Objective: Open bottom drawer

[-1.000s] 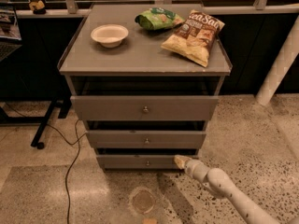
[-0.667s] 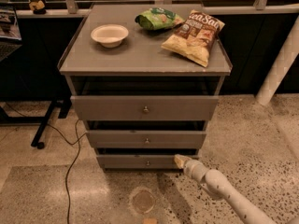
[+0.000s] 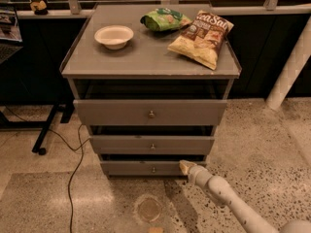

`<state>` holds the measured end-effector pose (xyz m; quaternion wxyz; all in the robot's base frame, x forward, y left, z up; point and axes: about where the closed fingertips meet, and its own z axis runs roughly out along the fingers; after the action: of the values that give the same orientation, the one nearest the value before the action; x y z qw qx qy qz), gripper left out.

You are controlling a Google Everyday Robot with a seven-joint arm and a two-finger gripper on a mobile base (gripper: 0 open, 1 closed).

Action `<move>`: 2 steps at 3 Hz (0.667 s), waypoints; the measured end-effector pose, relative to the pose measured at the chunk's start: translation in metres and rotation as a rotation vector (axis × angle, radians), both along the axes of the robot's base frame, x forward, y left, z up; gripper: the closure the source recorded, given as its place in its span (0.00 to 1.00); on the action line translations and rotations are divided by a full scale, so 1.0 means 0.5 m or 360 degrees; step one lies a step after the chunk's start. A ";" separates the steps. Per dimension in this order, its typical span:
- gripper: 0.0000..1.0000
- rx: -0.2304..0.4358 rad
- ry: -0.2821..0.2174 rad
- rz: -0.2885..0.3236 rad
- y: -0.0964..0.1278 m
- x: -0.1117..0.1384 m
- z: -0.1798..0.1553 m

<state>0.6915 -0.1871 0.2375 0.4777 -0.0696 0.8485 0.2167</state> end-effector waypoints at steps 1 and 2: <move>1.00 -0.0005 -0.0003 0.0039 0.007 0.021 -0.006; 1.00 -0.0019 -0.0004 0.0067 0.010 0.038 -0.011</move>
Offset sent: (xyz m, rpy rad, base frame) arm 0.0290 0.0016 -0.0079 -0.0247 -0.0041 0.0573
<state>0.7106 -0.1822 0.2319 0.4737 -0.0905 0.8476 0.2215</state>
